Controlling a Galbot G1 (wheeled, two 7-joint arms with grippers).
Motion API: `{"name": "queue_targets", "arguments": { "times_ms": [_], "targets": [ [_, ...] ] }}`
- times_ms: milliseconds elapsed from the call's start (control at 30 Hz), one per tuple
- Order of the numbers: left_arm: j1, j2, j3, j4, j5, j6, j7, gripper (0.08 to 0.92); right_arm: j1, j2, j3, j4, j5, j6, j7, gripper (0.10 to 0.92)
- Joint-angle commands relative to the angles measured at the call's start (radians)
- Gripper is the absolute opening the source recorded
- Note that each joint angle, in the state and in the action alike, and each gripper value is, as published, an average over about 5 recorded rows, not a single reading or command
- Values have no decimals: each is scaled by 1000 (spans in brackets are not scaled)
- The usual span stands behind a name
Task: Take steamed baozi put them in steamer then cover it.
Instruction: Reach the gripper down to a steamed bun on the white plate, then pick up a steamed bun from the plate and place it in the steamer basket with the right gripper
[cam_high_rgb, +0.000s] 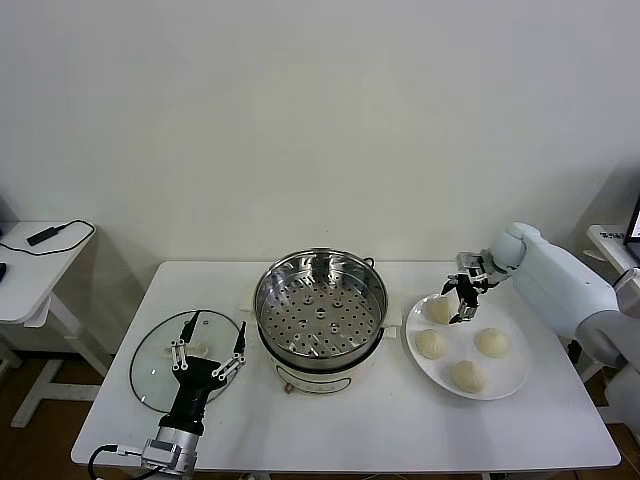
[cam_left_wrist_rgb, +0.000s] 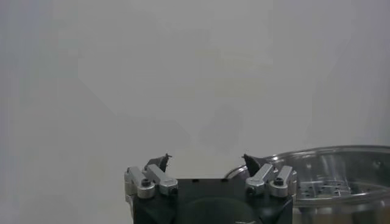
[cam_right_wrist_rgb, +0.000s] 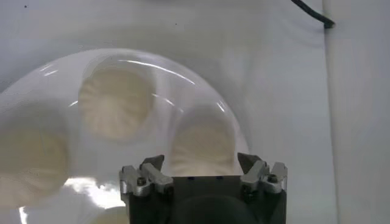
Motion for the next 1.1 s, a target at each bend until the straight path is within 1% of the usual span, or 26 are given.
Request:
{"name": "queue_targets", "arguments": {
  "times_ms": [33, 367, 500, 600, 700, 833, 967, 1100],
  "targets": [
    [1, 0, 0, 2, 1, -3, 0, 823, 3, 26, -9, -19, -34, 2, 8, 800],
    [0, -1, -1, 2, 2, -6, -1, 823, -1, 21, -4, -13, -49, 14, 6, 675],
    [1, 0, -3, -1, 1, -6, -2, 823, 11, 3, -6, 23, -47, 22, -8, 649],
    [0, 1, -3, -3, 1, -5, -2, 823, 52, -42, -35, 115, -28, 26, -35, 651],
    [-1, 3, -1, -6, 1, -4, -2, 823, 138, -108, -105, 261, 18, 35, -67, 661],
    [-3, 4, 2, -11, 1, -2, -2, 823, 297, -163, -216, 434, 99, 88, -110, 681],
    [-4, 4, 6, -18, 1, -1, -2, 823, 478, -157, -334, 569, 197, 155, -136, 694],
    [-2, 4, 8, -24, 1, -1, -2, 823, 603, -100, -409, 659, 235, 212, -137, 695]
  ]
}}
